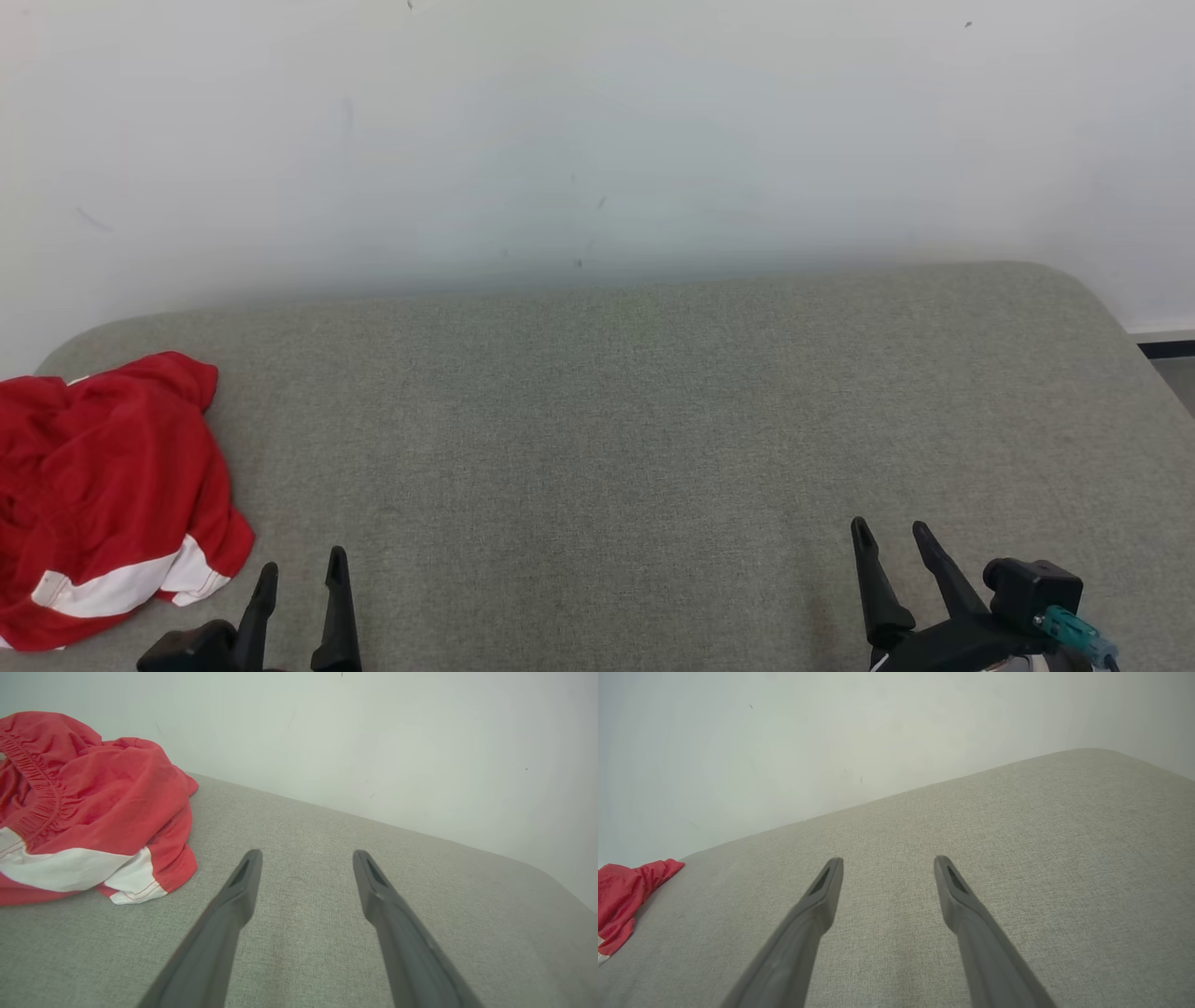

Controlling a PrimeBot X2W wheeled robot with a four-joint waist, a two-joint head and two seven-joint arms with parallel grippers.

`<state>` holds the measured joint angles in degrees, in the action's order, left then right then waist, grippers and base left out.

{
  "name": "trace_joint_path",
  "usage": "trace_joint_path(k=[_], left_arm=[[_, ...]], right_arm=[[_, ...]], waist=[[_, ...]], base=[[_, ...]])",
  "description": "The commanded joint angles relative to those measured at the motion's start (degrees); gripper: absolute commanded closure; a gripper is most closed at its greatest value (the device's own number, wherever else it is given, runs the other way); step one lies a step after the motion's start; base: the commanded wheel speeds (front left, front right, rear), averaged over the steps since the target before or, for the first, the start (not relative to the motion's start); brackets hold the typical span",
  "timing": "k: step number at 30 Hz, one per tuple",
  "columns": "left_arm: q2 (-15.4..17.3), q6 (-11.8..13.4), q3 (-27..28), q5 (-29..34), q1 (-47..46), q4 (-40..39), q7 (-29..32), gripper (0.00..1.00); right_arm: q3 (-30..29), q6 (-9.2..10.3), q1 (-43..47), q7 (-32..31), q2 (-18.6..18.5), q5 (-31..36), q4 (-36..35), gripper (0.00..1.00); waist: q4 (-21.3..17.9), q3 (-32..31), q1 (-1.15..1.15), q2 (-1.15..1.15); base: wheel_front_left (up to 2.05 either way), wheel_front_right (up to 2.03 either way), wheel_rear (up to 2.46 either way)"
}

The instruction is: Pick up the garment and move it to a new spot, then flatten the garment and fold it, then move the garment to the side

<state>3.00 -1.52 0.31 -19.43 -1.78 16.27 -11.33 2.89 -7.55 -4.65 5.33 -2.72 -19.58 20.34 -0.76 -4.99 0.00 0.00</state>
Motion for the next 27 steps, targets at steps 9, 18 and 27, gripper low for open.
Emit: trace_joint_path(k=[9,18,27], left_arm=[[0.17,0.22,0.22,5.13,0.80,0.65,-1.65,0.00],[0.11,0.38,-0.17,8.95,0.84,1.22,-2.64,0.00],[0.05,0.59,-0.31,12.22,1.32,1.54,-3.55,0.00]], right_arm=[[0.58,0.10,-0.08,1.25,-0.23,5.00,1.02,0.00],[1.13,0.11,-0.14,1.96,-0.23,8.67,1.69,0.00],[1.82,0.11,-0.34,2.77,-0.24,12.17,2.42,0.00]], waist=[[-0.02,-0.40,0.00,0.00],[0.40,-0.77,0.00,0.00],[0.45,-1.34,0.00,0.00]], base=[[0.00,0.00,0.00],[0.00,0.00,0.00],[0.00,0.00,0.00]])
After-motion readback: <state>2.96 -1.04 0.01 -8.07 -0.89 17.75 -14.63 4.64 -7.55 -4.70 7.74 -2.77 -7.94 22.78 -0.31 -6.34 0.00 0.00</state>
